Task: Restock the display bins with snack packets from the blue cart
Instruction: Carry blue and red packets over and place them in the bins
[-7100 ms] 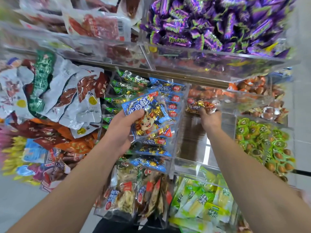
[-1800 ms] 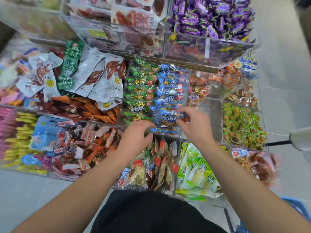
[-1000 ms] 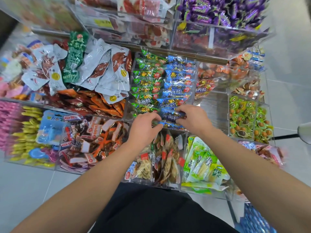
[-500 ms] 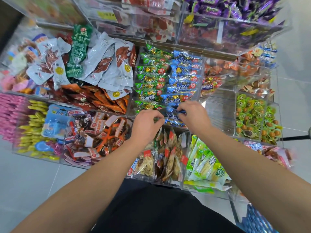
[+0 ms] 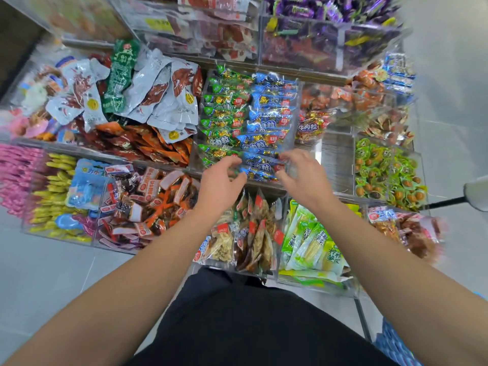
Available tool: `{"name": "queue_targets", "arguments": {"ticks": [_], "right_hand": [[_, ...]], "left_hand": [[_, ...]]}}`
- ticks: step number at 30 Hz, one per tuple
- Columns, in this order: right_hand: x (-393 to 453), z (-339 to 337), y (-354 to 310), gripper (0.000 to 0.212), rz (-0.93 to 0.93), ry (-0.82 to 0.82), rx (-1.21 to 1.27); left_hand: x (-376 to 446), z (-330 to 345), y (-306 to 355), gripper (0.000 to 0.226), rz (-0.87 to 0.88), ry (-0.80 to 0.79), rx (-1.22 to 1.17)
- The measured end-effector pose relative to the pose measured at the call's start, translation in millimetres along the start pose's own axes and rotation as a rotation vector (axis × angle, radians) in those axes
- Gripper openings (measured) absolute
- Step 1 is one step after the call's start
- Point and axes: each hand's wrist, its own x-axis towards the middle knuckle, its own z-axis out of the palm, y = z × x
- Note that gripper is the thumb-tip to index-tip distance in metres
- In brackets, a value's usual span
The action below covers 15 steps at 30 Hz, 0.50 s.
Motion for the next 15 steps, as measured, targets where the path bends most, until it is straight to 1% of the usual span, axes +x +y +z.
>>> {"name": "queue_targets", "arguments": {"ticks": [3, 6, 9, 12, 15], "right_hand": [[-30.3, -4.1, -2.0, 0.057, 0.056, -0.004, 0.072], [-76.2, 1.9, -11.8, 0.055, 0.151, 0.032, 0.177], [-130.2, 19.9, -20.1, 0.049, 0.3, 0.024, 0.292], [-183.7, 43.7, -21.0, 0.047, 0.499, -0.05, 0.404], [-238.8, 64.7, -20.0, 0.045, 0.703, -0.058, 0.546]], "left_hand": [[-19.9, -1.1, -2.7, 0.041, -0.056, 0.01, -0.035], [-43.3, 0.4, -11.6, 0.04, -0.099, -0.05, -0.073], [-70.7, 2.9, -20.8, 0.038, -0.139, -0.209, -0.058], [-99.5, 6.3, -28.4, 0.038, -0.181, -0.434, 0.001], [-129.4, 12.4, -37.7, 0.037, -0.244, -0.587, 0.002]]}}
